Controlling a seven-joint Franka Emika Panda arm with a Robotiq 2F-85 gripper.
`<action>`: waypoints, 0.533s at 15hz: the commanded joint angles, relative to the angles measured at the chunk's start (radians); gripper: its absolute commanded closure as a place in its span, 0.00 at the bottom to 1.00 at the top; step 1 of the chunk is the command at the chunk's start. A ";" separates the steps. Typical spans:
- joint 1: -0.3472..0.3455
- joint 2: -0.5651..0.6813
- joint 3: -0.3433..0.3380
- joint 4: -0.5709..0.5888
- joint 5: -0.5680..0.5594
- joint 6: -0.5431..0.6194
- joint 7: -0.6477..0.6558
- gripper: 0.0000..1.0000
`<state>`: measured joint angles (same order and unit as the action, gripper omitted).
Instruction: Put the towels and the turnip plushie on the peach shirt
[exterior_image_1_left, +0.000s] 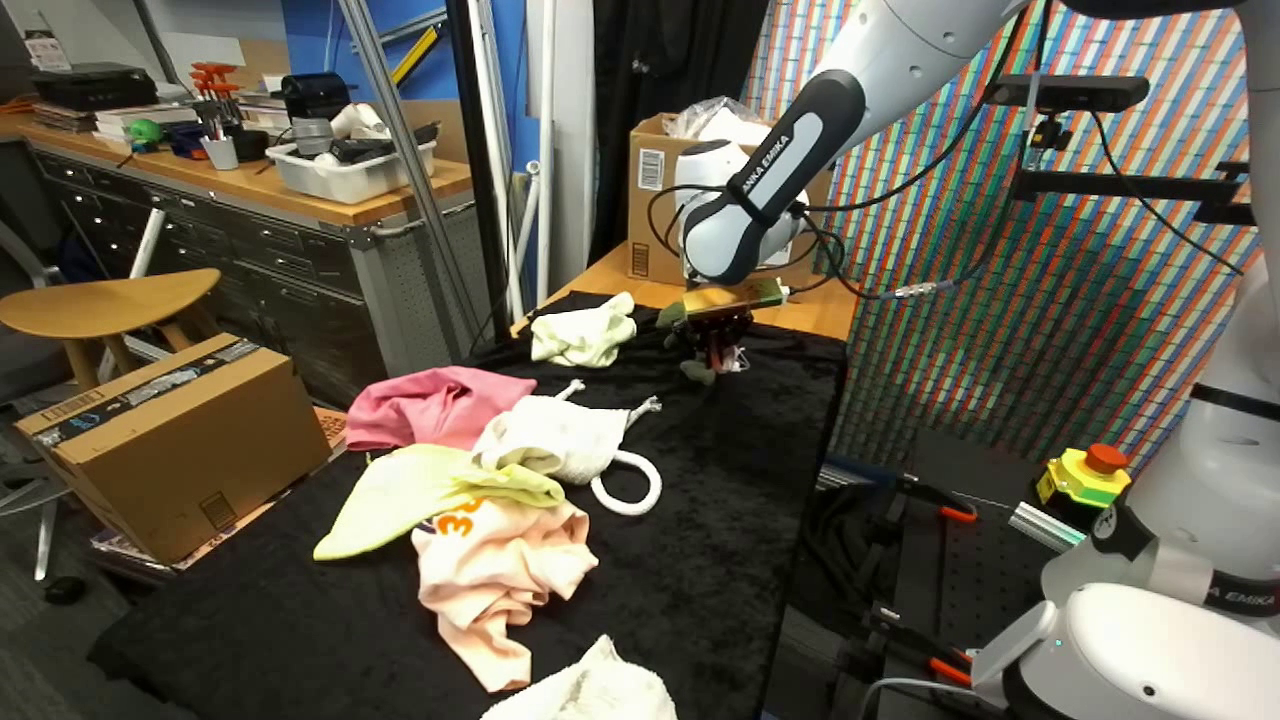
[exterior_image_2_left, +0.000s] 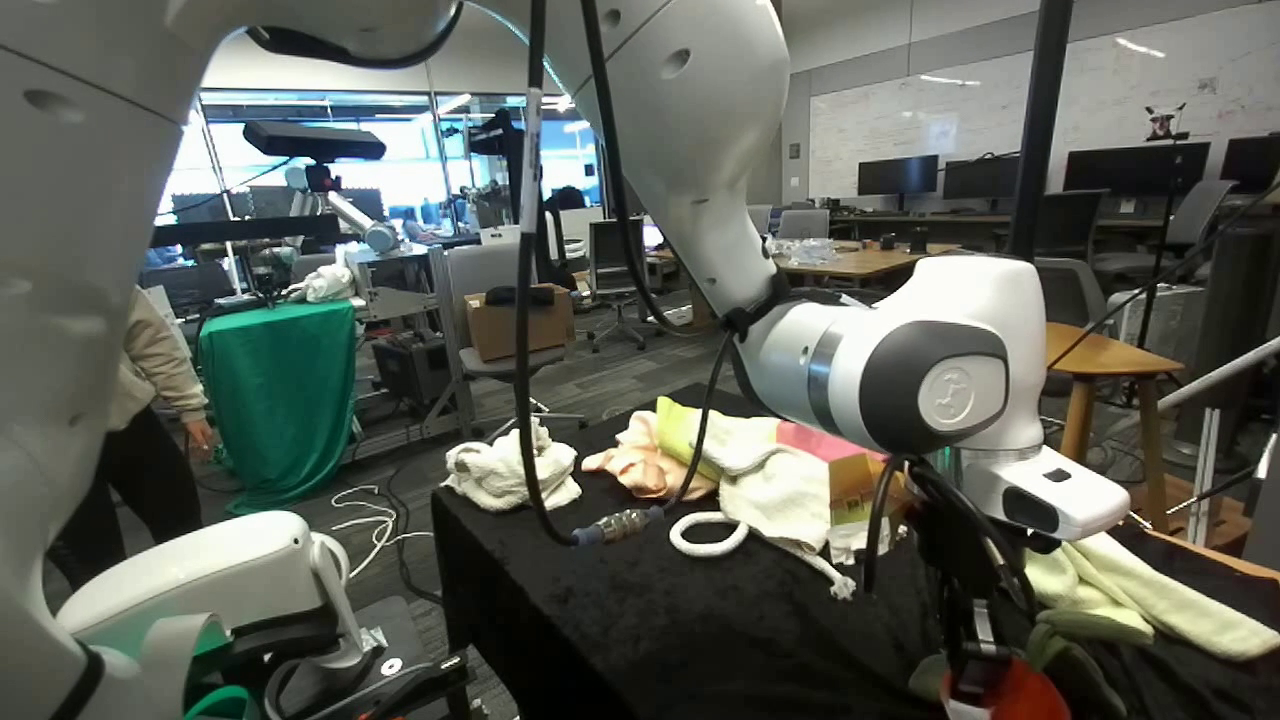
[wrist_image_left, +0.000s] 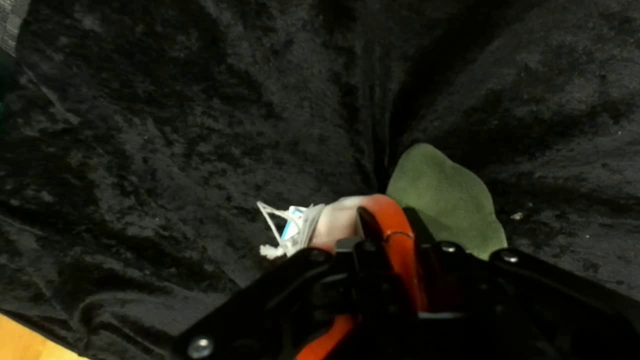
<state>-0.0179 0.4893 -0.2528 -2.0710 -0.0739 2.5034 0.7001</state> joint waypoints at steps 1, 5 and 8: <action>0.056 -0.045 -0.028 -0.021 -0.063 0.012 0.029 0.89; 0.121 -0.106 -0.016 -0.035 -0.163 0.003 0.042 0.89; 0.169 -0.156 0.015 -0.048 -0.230 -0.005 0.033 0.89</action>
<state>0.1044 0.4106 -0.2526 -2.0781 -0.2375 2.5021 0.7256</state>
